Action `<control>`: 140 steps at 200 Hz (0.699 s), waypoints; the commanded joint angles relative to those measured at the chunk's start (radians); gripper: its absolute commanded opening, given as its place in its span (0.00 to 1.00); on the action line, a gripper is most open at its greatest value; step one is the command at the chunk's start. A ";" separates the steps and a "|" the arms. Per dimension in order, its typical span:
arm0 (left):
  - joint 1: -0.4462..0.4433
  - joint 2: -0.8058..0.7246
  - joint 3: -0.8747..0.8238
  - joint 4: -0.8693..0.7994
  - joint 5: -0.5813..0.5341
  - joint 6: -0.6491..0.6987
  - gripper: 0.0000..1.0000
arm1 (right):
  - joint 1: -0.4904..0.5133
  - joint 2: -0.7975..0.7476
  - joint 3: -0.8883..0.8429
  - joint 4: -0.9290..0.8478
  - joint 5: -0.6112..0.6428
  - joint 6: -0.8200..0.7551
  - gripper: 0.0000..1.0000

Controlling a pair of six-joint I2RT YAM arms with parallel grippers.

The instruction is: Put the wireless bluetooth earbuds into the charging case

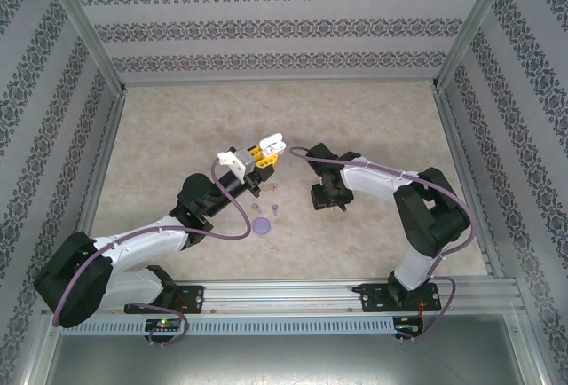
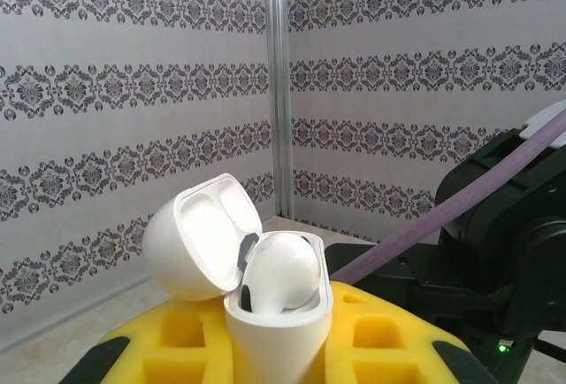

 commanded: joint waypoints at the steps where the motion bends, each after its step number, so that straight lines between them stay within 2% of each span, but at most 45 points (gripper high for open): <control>1: 0.006 -0.014 0.011 0.008 -0.002 0.023 0.00 | -0.009 0.019 0.017 -0.003 -0.005 -0.013 0.50; 109: 0.006 0.010 0.019 0.017 0.001 0.023 0.00 | -0.028 0.030 -0.009 0.021 -0.006 -0.009 0.37; 140: 0.006 0.015 0.021 0.021 0.001 0.021 0.00 | -0.029 0.025 -0.016 0.025 -0.012 -0.007 0.37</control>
